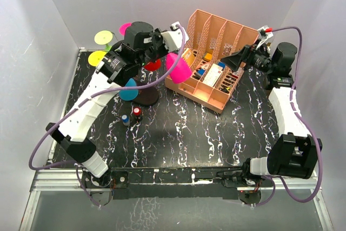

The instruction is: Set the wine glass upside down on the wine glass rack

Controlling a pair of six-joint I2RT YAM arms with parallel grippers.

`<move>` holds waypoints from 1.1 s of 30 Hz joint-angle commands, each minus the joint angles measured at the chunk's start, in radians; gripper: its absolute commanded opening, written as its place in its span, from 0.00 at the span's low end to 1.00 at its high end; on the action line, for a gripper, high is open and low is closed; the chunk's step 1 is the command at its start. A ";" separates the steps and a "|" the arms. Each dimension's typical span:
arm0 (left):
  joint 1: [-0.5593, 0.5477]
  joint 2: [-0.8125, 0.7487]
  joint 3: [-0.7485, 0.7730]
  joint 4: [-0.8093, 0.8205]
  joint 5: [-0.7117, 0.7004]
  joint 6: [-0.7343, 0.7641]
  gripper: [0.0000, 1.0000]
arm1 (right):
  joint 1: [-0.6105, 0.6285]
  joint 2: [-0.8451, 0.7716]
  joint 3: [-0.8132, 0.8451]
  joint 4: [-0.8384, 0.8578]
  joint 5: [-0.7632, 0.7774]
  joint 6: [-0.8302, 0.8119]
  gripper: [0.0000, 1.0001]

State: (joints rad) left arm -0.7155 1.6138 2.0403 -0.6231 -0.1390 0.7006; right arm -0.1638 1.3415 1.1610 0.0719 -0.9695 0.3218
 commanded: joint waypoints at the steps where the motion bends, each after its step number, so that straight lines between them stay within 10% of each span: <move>1: -0.012 -0.011 -0.037 0.025 -0.105 0.086 0.00 | -0.004 -0.001 -0.006 0.070 -0.018 0.008 0.93; 33: -0.004 -0.136 -0.218 0.036 -0.333 0.256 0.00 | -0.006 0.005 -0.024 0.080 -0.020 0.007 0.94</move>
State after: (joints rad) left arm -0.7280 1.5459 1.8191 -0.5770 -0.4370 0.9428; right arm -0.1650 1.3483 1.1477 0.0864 -0.9787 0.3237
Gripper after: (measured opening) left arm 0.024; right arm 0.939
